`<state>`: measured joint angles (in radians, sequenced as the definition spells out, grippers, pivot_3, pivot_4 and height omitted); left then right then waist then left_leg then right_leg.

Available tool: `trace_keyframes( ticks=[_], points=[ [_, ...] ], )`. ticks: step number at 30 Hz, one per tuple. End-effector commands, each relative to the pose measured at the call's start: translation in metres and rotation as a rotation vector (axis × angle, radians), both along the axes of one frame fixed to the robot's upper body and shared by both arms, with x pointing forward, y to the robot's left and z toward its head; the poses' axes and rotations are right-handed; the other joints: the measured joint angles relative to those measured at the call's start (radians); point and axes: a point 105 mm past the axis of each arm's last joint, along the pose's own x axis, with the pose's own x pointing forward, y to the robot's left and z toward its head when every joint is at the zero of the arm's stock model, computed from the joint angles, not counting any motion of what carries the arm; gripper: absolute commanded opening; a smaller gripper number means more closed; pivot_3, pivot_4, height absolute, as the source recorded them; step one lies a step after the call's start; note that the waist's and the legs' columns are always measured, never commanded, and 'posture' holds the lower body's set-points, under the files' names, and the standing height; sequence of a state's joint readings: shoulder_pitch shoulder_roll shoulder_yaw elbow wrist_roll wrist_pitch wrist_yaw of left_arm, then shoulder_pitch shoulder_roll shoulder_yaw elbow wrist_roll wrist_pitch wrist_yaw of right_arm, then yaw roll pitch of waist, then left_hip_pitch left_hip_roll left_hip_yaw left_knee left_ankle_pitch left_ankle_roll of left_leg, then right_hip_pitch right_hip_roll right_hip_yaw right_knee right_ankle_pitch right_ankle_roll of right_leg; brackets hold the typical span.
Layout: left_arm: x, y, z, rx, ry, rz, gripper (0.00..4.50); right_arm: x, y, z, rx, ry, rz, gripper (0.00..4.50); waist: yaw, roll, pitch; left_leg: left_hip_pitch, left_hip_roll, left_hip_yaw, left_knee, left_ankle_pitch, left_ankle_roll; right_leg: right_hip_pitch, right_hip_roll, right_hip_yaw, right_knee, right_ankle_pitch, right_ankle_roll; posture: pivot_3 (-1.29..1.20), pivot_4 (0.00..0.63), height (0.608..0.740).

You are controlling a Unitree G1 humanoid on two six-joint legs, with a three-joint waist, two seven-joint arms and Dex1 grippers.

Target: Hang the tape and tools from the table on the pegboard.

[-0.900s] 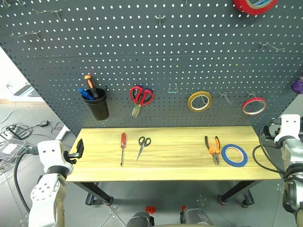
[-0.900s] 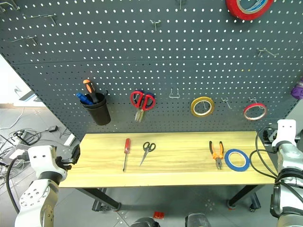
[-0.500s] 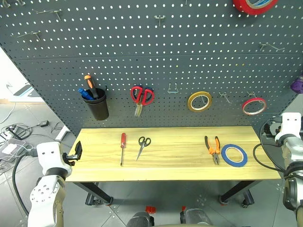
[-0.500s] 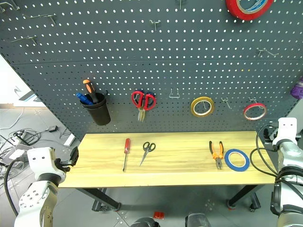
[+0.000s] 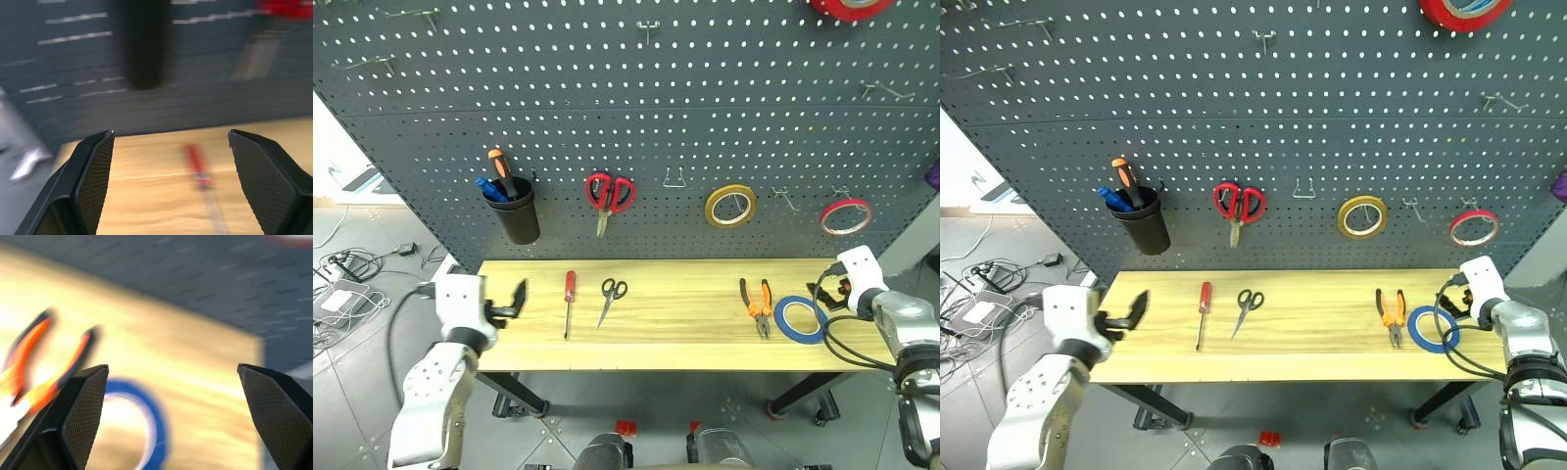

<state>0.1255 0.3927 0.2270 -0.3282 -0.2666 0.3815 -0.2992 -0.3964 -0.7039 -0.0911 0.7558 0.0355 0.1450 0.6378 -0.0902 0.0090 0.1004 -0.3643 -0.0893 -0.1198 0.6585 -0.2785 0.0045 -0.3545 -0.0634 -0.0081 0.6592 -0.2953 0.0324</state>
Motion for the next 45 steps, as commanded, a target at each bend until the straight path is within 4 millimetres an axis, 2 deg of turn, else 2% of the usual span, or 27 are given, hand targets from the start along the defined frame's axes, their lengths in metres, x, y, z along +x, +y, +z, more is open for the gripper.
trace_keyframes(
  ticks=[1,4,8,12,18,23,27,31,34,37,43,44,45],
  points=[
    [0.002,-0.040,0.019,0.059,-0.036,-0.207,3.92,-0.003,0.016,0.021,-0.019,-0.010,0.106,4.50,-0.005,0.002,0.018,-0.001,0.001,0.000,0.000,0.000,0.000,-0.001,0.000,0.000,0.000,0.000,0.000,-0.30,0.158,0.740],
    [-0.005,-0.071,0.020,0.064,-0.009,-0.413,3.92,-0.018,0.029,0.020,-0.066,0.061,0.193,4.50,-0.016,0.004,0.055,-0.002,0.004,0.006,0.000,0.000,0.000,-0.003,0.000,0.001,0.000,0.000,0.000,-0.35,0.202,0.740],
    [-0.013,-0.100,0.019,0.067,0.027,-0.613,3.92,-0.027,0.039,0.019,-0.085,0.123,0.246,4.50,-0.036,0.000,0.094,-0.003,0.010,0.012,0.000,-0.001,0.002,-0.006,0.004,0.004,0.000,0.001,-0.001,-0.39,0.240,0.740],
    [-0.023,-0.141,0.017,0.045,0.069,-0.882,3.92,-0.021,0.048,0.013,-0.114,0.187,0.295,4.50,-0.064,-0.005,0.122,-0.012,0.012,0.018,0.001,-0.001,0.002,-0.018,0.008,0.009,0.003,0.003,-0.003,-0.42,0.275,0.740],
    [-0.030,-0.175,0.018,0.033,0.086,-1.110,3.92,0.001,0.058,0.010,-0.199,0.199,0.370,4.50,-0.109,-0.014,0.157,-0.016,0.014,0.025,0.003,-0.002,0.004,-0.025,0.009,0.017,0.004,0.007,-0.001,-0.43,0.297,0.740],
    [-0.031,-0.186,0.017,0.094,0.067,-1.183,3.92,0.011,0.068,0.005,-0.224,0.217,0.433,4.50,-0.133,-0.019,0.174,-0.017,0.014,0.030,0.004,-0.003,0.006,-0.026,0.009,0.021,0.004,0.007,0.001,-0.43,0.305,0.740],
    [-0.028,-0.187,0.014,0.124,0.066,-1.202,3.92,0.023,0.081,-0.003,-0.269,0.225,0.501,4.50,-0.141,-0.021,0.180,-0.018,0.014,0.035,0.004,-0.004,0.007,-0.030,0.009,0.025,0.004,0.008,0.002,-0.43,0.307,0.740],
    [-0.026,-0.187,0.015,0.131,0.055,-1.197,3.92,0.026,0.084,-0.010,-0.336,0.245,0.554,4.50,-0.153,-0.023,0.185,-0.018,0.014,0.037,0.005,-0.004,0.007,-0.030,0.009,0.027,0.004,0.009,0.004,-0.42,0.302,0.740],
    [-0.025,-0.188,0.015,0.141,0.040,-1.190,3.96,0.029,0.084,-0.017,-0.339,0.298,0.546,3.97,-0.160,-0.024,0.186,-0.018,0.014,0.038,0.006,-0.004,0.007,-0.030,0.009,0.028,0.004,0.010,0.005,-0.41,0.296,0.740],
    [-0.023,-0.189,0.020,0.137,-0.020,-1.186,3.96,0.029,0.085,-0.021,-0.323,0.364,0.532,3.01,-0.162,-0.025,0.186,-0.018,0.015,0.038,0.006,-0.004,0.008,-0.030,0.009,0.028,0.004,0.010,0.006,-0.41,0.283,0.740],
    [-0.020,-0.188,0.026,0.102,-0.062,-1.186,3.96,0.030,0.088,-0.030,-0.463,0.355,0.595,1.01,-0.163,-0.027,0.184,-0.017,0.015,0.038,0.007,-0.004,0.008,-0.030,0.010,0.028,0.004,0.012,0.007,-0.41,0.266,0.740],
    [-0.021,-0.188,0.029,0.085,-0.071,-1.192,3.96,0.028,0.088,-0.032,-0.479,0.345,0.603,0.72,-0.163,-0.028,0.183,-0.017,0.015,0.038,0.007,-0.004,0.008,-0.030,0.010,0.028,0.004,0.012,0.007,-0.41,0.264,0.740],
    [-0.022,-0.189,0.032,0.074,-0.079,-1.196,3.96,0.027,0.087,-0.032,-0.490,0.331,0.606,0.67,-0.163,-0.030,0.182,-0.017,0.015,0.038,0.007,-0.004,0.008,-0.030,0.010,0.028,0.004,0.012,0.008,-0.41,0.261,0.740]
  ],
)
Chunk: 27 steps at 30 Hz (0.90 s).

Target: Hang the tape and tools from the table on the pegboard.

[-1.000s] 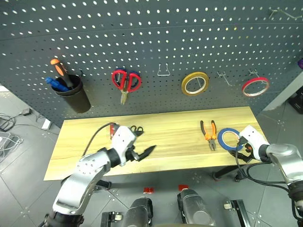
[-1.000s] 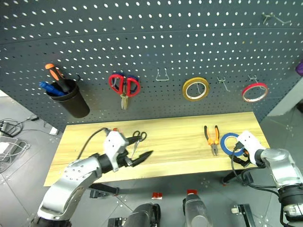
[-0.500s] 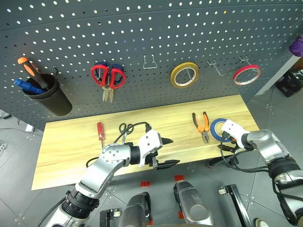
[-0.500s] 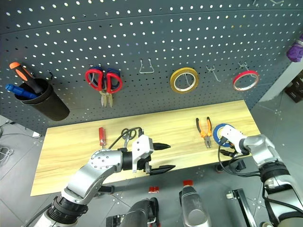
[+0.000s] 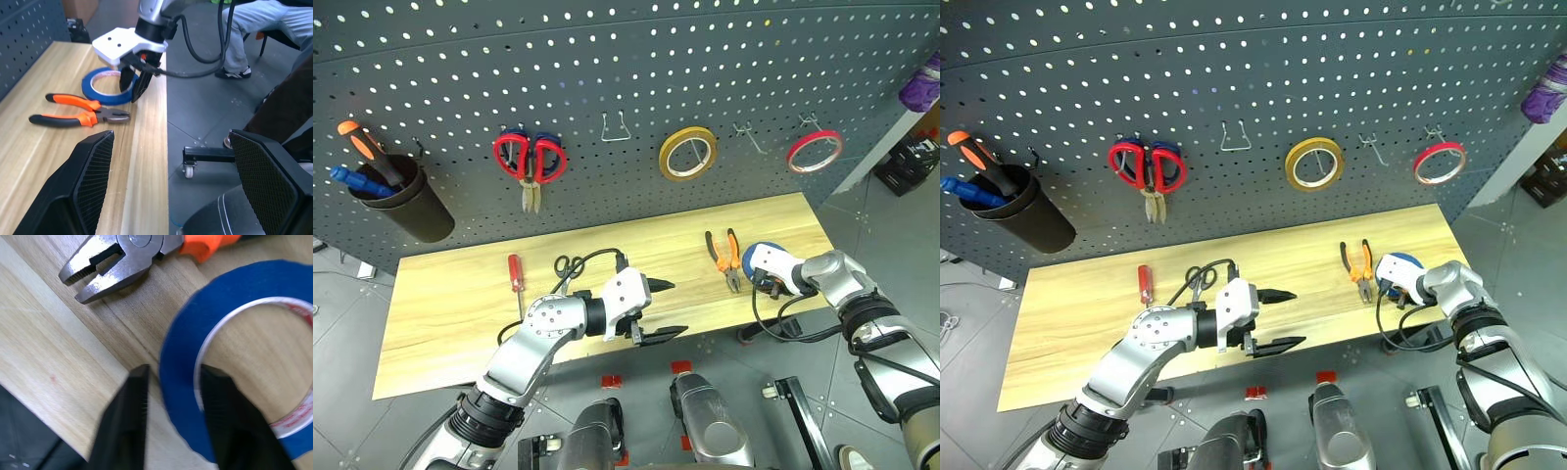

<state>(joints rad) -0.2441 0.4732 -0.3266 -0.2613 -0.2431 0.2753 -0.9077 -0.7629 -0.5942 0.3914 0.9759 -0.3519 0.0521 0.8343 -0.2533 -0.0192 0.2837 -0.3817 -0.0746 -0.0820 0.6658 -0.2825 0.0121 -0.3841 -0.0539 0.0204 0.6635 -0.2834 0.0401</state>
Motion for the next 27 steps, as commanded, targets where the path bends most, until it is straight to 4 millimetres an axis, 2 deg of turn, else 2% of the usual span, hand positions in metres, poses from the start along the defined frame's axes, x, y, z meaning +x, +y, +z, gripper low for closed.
trace_keyframes(
  ticks=[1,4,7,9,11,14,16,18,23,27],
  points=[
    [-0.003,-0.002,0.015,-0.067,-0.027,-0.023,3.96,-0.014,-0.010,-0.019,-0.064,0.002,0.014,0.67,0.000,-0.003,-0.002,0.000,0.000,0.000,0.000,0.000,0.000,0.000,0.000,0.000,0.000,0.000,0.000,-0.41,0.259,0.740],
    [-0.002,-0.002,0.016,-0.051,-0.062,-0.011,3.96,-0.012,-0.020,0.001,-0.057,-0.130,0.002,0.67,0.005,-0.003,-0.003,0.000,0.000,0.000,0.001,0.000,0.000,0.000,0.000,0.000,0.000,0.001,0.001,-0.39,0.252,0.740],
    [0.006,0.002,0.022,-0.052,-0.109,0.061,3.96,-0.012,-0.032,0.038,-0.036,-0.328,-0.053,0.67,0.020,0.000,-0.003,-0.002,-0.001,-0.001,0.001,0.000,0.000,-0.001,0.000,0.000,0.000,0.001,0.001,-0.39,0.252,0.740],
    [0.013,0.004,0.028,-0.077,-0.132,0.116,3.96,-0.019,-0.033,0.064,-0.033,-0.484,-0.073,0.67,0.027,0.002,-0.002,-0.006,-0.001,0.001,0.001,0.001,-0.001,-0.006,-0.001,0.001,0.001,0.001,0.001,-0.40,0.251,0.740],
    [0.021,0.005,0.036,-0.114,-0.166,0.182,3.96,-0.032,-0.021,0.087,-0.025,-0.648,-0.046,0.67,0.025,0.002,-0.003,-0.008,0.000,0.001,0.001,0.002,-0.003,-0.008,0.000,0.002,0.001,0.001,0.001,-0.41,0.251,0.740],
    [0.031,0.006,0.049,-0.164,-0.223,0.259,3.96,-0.049,0.015,0.110,-0.001,-0.823,0.059,0.67,0.025,0.002,-0.003,-0.008,0.001,0.002,0.000,0.000,-0.001,-0.008,0.001,0.001,0.002,0.001,0.001,-0.43,0.253,0.740],
    [0.035,0.006,0.057,-0.207,-0.226,0.287,3.96,-0.054,0.039,0.128,0.033,-0.936,0.126,0.67,0.019,0.002,-0.003,-0.008,0.001,0.002,0.000,0.000,-0.001,-0.008,0.001,0.001,0.002,0.001,0.003,-0.43,0.253,0.740],
    [0.038,0.007,0.064,-0.238,-0.234,0.311,3.96,-0.054,0.055,0.145,0.070,-1.024,0.162,0.67,0.012,0.002,-0.003,-0.007,0.001,0.003,0.001,0.001,-0.001,-0.008,0.001,0.002,0.002,0.003,0.005,-0.43,0.250,0.740],
    [0.047,0.015,0.070,-0.253,-0.257,0.371,3.96,-0.037,0.079,0.180,0.185,-1.121,0.201,0.67,0.001,0.002,-0.003,-0.008,0.000,0.003,0.006,0.001,0.001,-0.006,0.001,0.003,0.002,0.006,0.006,-0.42,0.243,0.740],
    [0.052,0.019,0.071,-0.248,-0.267,0.395,3.96,-0.007,0.079,0.184,0.245,-1.084,0.166,0.67,0.001,0.002,-0.003,-0.008,0.000,0.003,0.006,0.001,0.001,-0.006,0.001,0.002,0.002,0.006,0.005,-0.41,0.234,0.740]
  ],
)
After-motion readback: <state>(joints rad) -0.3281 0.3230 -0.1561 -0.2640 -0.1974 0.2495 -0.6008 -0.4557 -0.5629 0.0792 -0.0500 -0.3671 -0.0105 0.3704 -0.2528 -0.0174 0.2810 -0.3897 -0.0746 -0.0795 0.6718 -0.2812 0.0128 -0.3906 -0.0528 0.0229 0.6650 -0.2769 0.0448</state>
